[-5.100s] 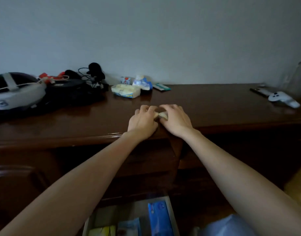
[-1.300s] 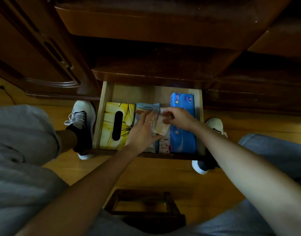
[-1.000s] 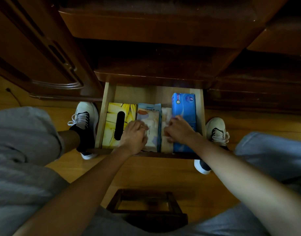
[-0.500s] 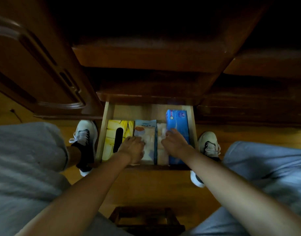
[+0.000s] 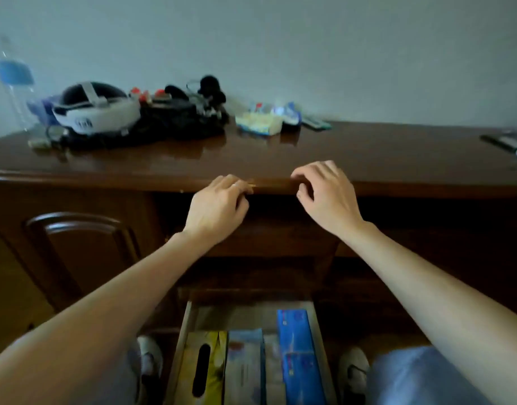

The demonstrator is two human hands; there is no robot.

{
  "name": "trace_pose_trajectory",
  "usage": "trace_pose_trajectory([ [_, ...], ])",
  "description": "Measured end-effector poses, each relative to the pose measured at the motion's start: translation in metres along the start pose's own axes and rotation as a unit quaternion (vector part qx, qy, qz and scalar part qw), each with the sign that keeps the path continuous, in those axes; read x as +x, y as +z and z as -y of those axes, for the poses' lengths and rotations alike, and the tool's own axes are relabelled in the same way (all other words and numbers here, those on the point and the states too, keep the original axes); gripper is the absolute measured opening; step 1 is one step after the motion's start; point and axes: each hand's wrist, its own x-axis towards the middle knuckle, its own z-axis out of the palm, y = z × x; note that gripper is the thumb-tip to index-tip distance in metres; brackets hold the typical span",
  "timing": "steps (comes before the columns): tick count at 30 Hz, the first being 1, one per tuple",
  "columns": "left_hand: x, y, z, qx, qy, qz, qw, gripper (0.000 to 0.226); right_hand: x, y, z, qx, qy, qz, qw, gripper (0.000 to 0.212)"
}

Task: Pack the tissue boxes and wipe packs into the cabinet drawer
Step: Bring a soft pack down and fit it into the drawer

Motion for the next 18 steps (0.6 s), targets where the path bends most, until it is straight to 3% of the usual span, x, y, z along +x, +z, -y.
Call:
trace_pose_trajectory([
  [4,0.067,-0.015,0.01,0.001,-0.029,-0.031,0.999,0.021,0.048,0.003,-0.025,-0.04,0.104,0.157,0.981,0.046],
  [6,0.094,-0.007,0.023,0.007,-0.049,0.003,0.999,0.026,0.055,0.016,-0.032,-0.065,0.091,0.143,0.983,0.054],
  [9,0.131,0.014,0.043,0.019,-0.075,0.051,0.996,0.03,0.077,0.031,-0.042,-0.114,0.073,0.082,0.987,0.046],
  [14,0.192,0.069,0.067,0.01,-0.115,0.115,0.987,0.042,0.134,0.066,-0.071,-0.102,0.135,0.147,0.975,0.034],
  [18,0.229,0.127,0.078,0.002,-0.141,0.164,0.976,0.063,0.185,0.113,-0.103,-0.073,0.206,0.149,0.964,0.061],
])
